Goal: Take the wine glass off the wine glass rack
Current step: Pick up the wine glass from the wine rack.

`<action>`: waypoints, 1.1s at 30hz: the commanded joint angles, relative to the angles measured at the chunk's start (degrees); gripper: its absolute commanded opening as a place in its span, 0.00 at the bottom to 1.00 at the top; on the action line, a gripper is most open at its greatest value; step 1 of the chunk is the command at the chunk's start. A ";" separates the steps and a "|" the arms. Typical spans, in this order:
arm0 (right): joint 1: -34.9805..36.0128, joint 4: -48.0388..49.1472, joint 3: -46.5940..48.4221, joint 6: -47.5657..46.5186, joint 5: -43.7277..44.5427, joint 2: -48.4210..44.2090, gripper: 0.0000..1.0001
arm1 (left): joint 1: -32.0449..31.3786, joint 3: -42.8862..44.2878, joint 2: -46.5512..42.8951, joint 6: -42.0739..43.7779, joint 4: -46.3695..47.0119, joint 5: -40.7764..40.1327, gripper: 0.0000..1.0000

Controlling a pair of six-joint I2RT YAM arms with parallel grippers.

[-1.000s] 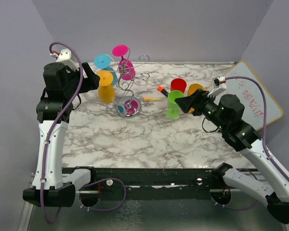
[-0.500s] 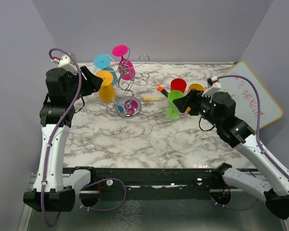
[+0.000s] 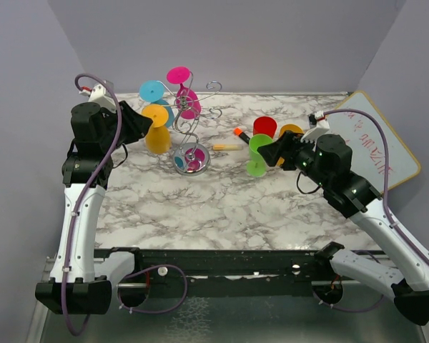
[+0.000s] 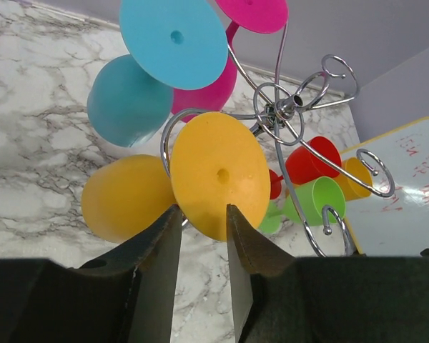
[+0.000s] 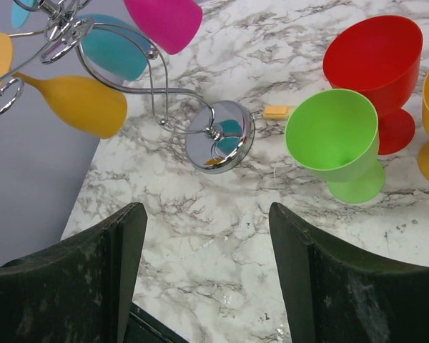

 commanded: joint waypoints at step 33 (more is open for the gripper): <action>0.37 -0.94 0.69 -1.33 0.41 0.73 0.75 | 0.29 -13.12 -7.63 -15.40 17.06 -2.51 0.29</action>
